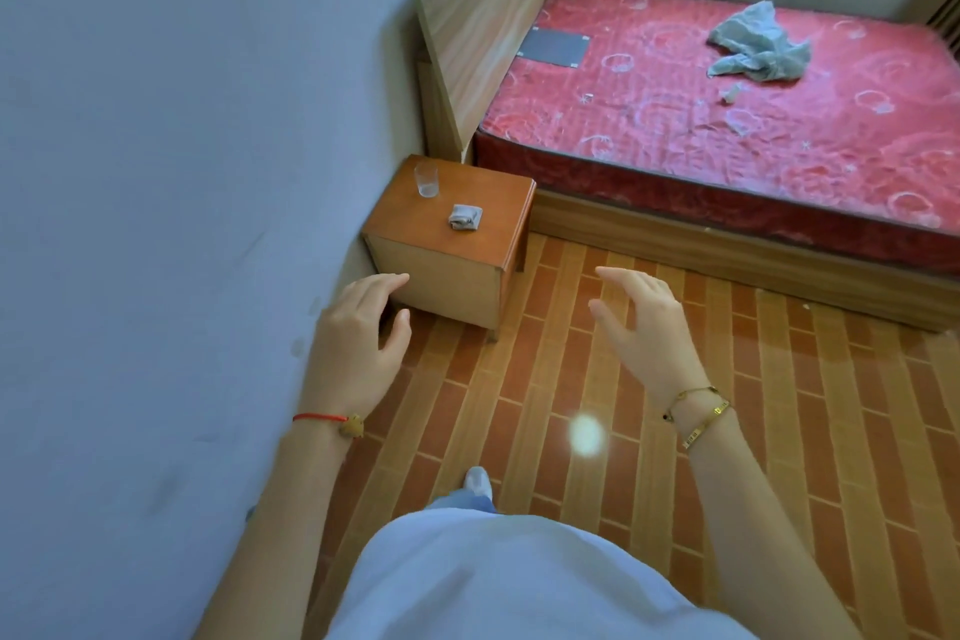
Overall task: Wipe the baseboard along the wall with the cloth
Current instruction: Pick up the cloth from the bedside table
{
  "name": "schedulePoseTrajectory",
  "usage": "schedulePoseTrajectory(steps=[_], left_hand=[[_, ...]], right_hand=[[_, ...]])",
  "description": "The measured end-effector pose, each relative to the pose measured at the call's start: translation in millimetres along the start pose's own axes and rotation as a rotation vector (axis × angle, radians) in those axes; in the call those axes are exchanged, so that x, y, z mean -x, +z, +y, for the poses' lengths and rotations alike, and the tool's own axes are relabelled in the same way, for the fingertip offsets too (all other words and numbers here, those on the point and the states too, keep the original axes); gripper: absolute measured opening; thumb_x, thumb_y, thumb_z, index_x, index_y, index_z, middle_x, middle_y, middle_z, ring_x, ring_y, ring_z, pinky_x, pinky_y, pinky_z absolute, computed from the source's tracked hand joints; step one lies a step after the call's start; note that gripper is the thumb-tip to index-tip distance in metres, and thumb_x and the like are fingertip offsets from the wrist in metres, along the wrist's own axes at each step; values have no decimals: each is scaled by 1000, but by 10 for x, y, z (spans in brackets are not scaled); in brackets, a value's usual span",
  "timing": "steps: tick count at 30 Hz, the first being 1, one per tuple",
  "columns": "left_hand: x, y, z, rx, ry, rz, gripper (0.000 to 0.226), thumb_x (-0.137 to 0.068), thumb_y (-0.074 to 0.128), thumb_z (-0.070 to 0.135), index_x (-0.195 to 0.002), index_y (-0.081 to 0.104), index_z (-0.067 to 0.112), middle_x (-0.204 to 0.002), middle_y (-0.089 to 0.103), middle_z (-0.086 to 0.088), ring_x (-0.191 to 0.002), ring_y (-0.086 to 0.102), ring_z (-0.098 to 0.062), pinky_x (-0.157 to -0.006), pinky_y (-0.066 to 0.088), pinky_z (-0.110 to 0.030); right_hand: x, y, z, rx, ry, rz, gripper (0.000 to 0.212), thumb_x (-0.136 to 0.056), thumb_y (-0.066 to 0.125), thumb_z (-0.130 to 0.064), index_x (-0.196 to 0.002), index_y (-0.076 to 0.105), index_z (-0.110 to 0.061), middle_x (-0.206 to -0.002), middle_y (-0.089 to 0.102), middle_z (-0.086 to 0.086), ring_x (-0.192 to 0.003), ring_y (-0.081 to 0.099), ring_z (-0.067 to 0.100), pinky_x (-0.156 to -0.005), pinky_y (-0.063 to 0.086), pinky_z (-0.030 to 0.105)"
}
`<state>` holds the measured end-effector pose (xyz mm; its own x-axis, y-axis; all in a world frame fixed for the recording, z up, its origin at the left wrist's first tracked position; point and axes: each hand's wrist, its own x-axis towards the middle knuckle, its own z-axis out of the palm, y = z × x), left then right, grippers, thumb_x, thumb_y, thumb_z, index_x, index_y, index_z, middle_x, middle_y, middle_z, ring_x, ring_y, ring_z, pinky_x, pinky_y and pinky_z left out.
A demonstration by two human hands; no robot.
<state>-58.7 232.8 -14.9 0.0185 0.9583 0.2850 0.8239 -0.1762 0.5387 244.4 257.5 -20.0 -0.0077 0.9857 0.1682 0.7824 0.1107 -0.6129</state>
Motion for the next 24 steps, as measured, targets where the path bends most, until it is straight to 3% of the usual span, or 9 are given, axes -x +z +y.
schedulePoseTrajectory(steps=[5,12,24], left_hand=[[-802,-13,-403,-22,17,-16,37,-94,62,8,-131,61,10,-128,65,-8,-121,58,-25,-106,42,-37],[-1645,136,-806,-14,-15,-38,36,-95,61,9,-131,61,11,-128,65,-6,-121,57,-24,-107,41,-36],[-3194,955,-1387,-53,-115,-37,37,-94,61,8,-131,61,10,-128,66,-7,-122,58,-26,-108,45,-44]], right_hand=[[-890,285,-153,7,-34,20,38,-91,60,-27,-128,56,-18,-126,59,-3,-125,44,15,-103,33,24],[-1755,679,-153,-3,5,-32,38,-92,59,-26,-129,55,-19,-127,57,-5,-127,42,14,-102,34,25],[-3484,1447,342,-7,74,-135,37,-93,58,-27,-129,54,-16,-124,59,-3,-123,45,15,-101,34,23]])
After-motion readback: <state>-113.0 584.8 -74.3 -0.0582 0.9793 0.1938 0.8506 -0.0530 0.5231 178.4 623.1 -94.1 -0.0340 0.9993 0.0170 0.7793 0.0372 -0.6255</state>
